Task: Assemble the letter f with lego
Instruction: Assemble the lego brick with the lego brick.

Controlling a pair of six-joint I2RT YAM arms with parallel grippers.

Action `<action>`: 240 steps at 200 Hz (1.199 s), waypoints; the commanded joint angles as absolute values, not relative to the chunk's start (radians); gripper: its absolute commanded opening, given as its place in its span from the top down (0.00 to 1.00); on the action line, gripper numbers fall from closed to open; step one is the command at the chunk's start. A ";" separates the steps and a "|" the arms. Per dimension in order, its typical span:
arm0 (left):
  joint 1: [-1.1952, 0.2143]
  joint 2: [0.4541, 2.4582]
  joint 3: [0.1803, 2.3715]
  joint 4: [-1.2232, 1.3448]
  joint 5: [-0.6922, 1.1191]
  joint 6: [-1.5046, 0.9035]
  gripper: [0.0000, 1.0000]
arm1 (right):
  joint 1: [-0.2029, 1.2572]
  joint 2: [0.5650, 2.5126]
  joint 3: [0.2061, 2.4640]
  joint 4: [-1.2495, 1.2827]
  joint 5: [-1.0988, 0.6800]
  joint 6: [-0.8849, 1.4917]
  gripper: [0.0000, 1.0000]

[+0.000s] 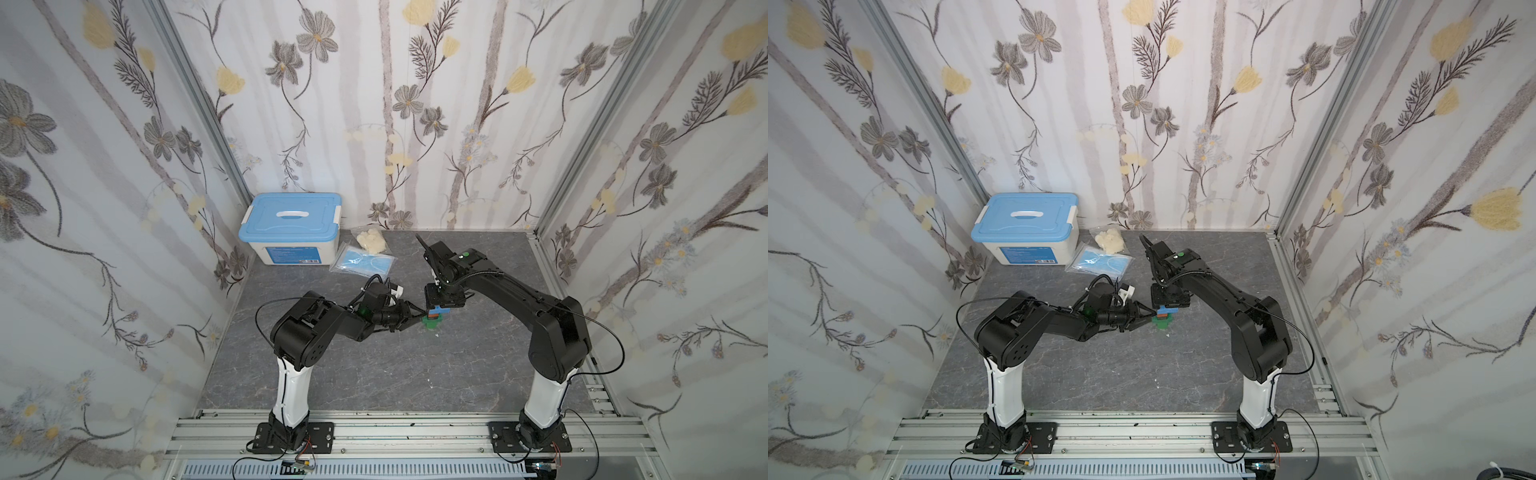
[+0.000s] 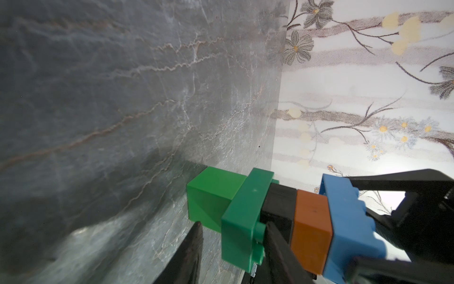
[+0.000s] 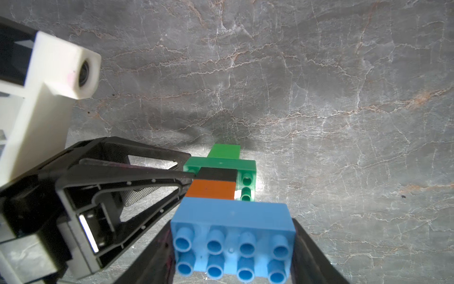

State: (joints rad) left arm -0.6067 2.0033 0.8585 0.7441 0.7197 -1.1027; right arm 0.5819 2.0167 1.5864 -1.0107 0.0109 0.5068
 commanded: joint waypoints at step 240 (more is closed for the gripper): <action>-0.606 1.988 0.887 0.699 0.725 -1.077 0.52 | 0.581 2.023 1.620 -1.027 0.046 0.484 0.33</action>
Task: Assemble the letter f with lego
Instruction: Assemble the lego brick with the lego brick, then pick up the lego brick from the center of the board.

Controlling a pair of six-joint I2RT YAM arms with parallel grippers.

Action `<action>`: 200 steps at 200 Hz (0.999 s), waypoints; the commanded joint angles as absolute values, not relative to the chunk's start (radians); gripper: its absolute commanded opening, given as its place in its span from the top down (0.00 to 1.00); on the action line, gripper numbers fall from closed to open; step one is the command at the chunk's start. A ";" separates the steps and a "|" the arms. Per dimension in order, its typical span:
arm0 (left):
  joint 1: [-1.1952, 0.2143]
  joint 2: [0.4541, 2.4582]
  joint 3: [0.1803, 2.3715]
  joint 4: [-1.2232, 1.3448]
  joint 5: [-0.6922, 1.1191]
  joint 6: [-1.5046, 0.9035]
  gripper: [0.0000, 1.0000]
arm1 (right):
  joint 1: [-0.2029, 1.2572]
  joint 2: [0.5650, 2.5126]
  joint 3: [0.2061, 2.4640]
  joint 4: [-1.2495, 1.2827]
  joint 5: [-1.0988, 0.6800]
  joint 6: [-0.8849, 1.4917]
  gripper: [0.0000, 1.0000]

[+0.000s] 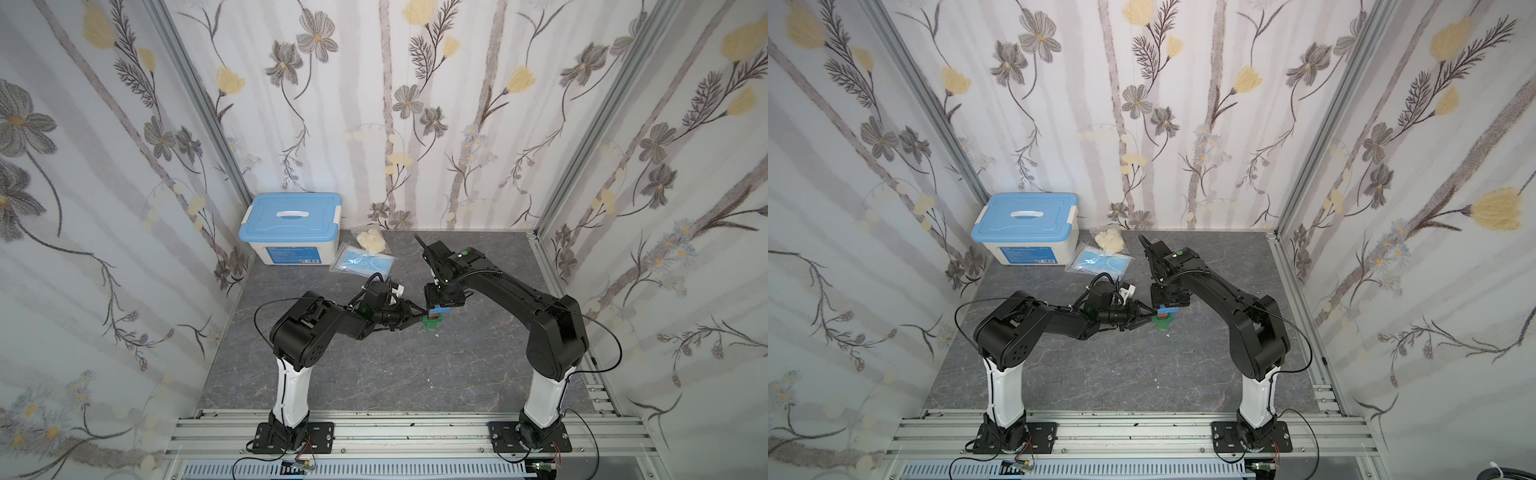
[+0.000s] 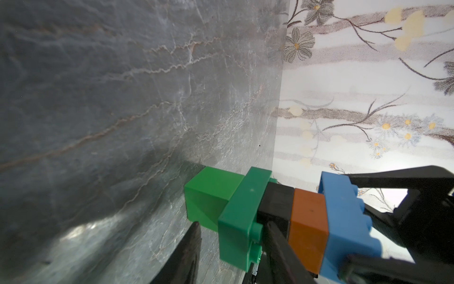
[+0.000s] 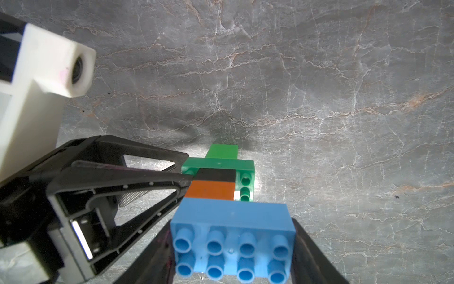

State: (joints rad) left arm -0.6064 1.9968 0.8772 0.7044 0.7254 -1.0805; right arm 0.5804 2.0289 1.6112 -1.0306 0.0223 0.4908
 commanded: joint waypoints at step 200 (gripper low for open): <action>-0.577 1.762 0.912 0.353 0.663 -0.889 0.00 | 0.647 1.648 1.152 -0.518 0.155 0.537 0.00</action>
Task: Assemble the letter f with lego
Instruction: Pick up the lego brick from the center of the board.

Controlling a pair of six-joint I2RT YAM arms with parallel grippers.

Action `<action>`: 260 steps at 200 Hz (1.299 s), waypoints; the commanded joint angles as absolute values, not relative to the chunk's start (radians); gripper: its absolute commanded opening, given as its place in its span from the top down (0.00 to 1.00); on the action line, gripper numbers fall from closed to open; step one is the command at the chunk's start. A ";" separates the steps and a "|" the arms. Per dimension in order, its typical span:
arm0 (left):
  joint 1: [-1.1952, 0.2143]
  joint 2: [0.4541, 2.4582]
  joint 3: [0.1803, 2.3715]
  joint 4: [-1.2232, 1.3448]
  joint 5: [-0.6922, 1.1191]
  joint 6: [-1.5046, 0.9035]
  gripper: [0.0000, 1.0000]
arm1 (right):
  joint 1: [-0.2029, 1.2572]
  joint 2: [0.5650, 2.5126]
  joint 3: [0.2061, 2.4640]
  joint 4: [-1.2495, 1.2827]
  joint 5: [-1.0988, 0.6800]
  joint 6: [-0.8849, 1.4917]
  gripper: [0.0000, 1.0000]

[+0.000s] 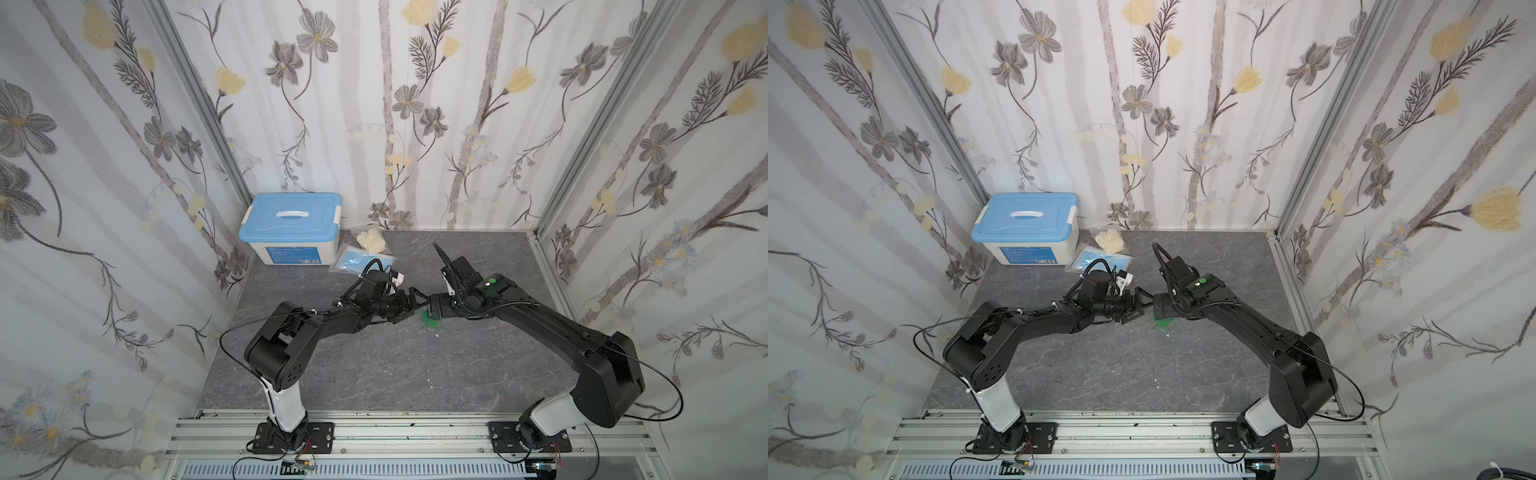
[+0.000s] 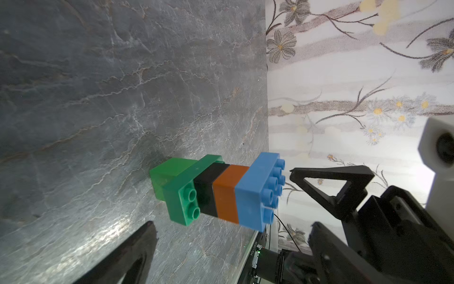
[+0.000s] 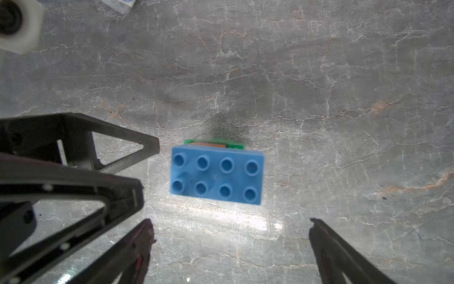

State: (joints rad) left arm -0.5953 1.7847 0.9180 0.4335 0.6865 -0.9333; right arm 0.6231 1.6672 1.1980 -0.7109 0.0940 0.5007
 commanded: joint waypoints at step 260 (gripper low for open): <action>-0.423 1.465 0.783 0.052 0.503 -0.891 0.01 | 0.738 1.654 0.961 -0.238 0.364 0.652 0.14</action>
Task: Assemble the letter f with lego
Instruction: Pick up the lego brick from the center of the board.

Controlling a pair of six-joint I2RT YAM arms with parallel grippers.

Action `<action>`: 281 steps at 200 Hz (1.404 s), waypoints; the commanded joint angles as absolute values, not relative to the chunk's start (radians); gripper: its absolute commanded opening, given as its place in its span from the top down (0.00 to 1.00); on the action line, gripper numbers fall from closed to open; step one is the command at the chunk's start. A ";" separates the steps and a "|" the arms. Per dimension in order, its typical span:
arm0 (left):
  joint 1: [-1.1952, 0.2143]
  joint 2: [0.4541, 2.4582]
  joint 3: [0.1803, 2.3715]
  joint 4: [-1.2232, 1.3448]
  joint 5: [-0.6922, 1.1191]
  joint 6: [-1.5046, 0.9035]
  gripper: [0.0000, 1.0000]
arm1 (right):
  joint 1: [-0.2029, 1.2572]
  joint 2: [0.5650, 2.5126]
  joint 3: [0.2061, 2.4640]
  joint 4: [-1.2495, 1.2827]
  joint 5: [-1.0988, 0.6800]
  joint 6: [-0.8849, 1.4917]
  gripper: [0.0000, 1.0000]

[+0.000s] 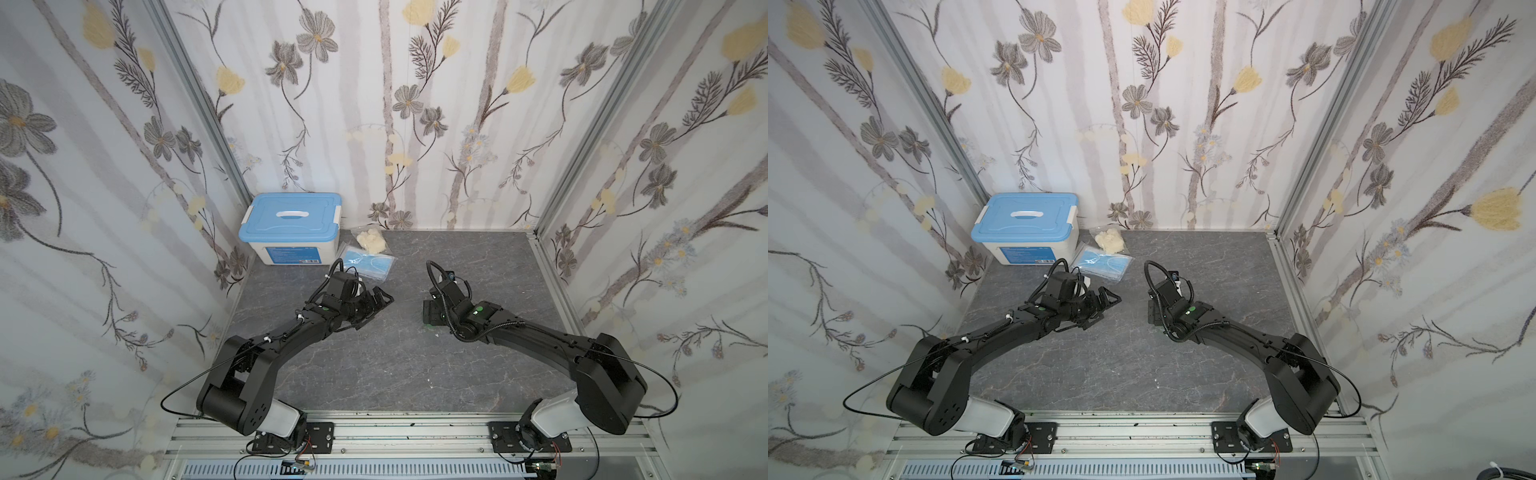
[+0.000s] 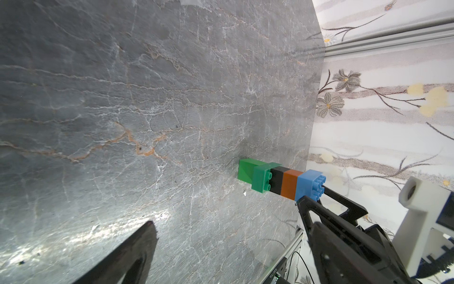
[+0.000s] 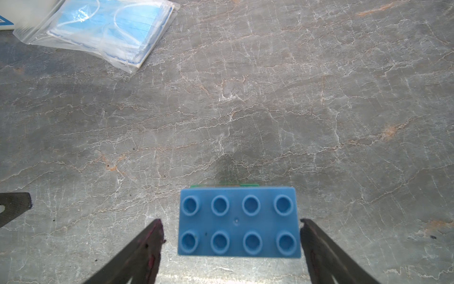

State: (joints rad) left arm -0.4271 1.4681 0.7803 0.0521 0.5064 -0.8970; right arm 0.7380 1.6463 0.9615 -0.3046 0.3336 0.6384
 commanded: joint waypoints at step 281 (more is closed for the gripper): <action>-0.417 1.419 0.813 -0.081 0.427 -0.850 0.01 | 0.729 1.687 1.152 -0.524 0.304 0.637 0.46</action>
